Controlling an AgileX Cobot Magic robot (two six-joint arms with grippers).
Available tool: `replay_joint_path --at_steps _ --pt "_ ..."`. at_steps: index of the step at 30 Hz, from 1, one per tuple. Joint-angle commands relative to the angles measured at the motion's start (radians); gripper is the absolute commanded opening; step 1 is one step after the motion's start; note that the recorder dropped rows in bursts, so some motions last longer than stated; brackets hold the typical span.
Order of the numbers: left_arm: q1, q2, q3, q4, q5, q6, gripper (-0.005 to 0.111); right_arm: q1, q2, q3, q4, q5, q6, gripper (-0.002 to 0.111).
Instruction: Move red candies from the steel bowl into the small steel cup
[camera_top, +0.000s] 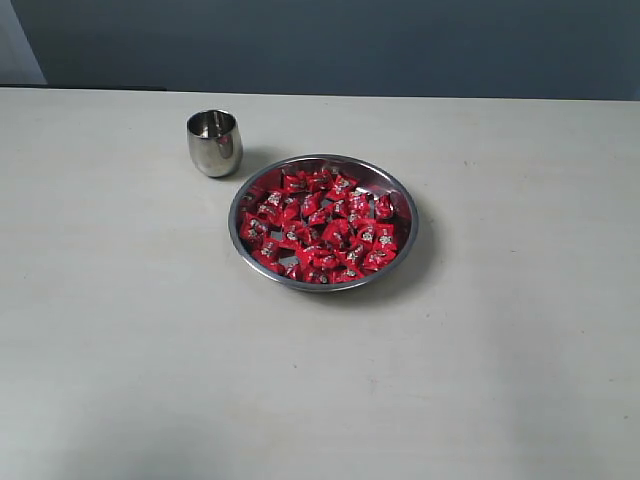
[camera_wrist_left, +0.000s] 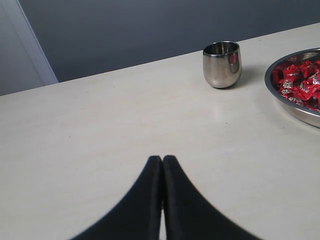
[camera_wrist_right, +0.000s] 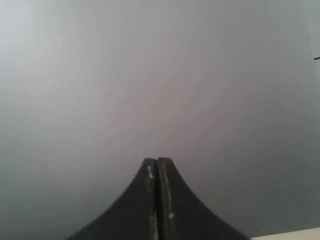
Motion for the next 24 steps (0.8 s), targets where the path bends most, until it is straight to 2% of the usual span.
replay_joint_path --at_steps 1,3,5,10,14,20,22,24 --pt "0.000 -0.004 -0.001 0.002 -0.007 -0.005 0.000 -0.002 0.405 -0.330 -0.481 -0.120 0.441 -0.001" --pt "0.000 -0.004 -0.001 0.002 -0.007 -0.005 0.000 0.007 0.588 -0.515 -0.749 -0.223 0.721 -0.001" --pt "0.000 -0.004 -0.001 0.002 -0.007 -0.005 0.000 0.038 0.723 -0.660 -0.884 -0.249 0.891 -0.001" --pt "0.000 -0.004 -0.001 0.002 -0.007 -0.005 0.000 0.127 1.055 -0.928 -0.884 -0.086 0.884 -0.001" --pt "0.000 -0.004 -0.001 0.002 -0.007 -0.005 0.000 0.173 1.229 -0.959 -0.884 0.044 0.830 -0.001" --pt "0.000 -0.004 -0.001 0.002 -0.007 -0.005 0.000 0.222 1.452 -0.893 -0.884 0.027 0.821 -0.001" --pt "0.000 -0.004 -0.001 0.002 -0.007 -0.005 0.000 0.238 1.491 -0.889 -0.884 -0.072 0.824 -0.001" --pt "0.000 -0.004 -0.001 0.002 -0.007 -0.005 0.000 0.256 1.516 -0.903 -0.884 -0.266 0.832 -0.001"
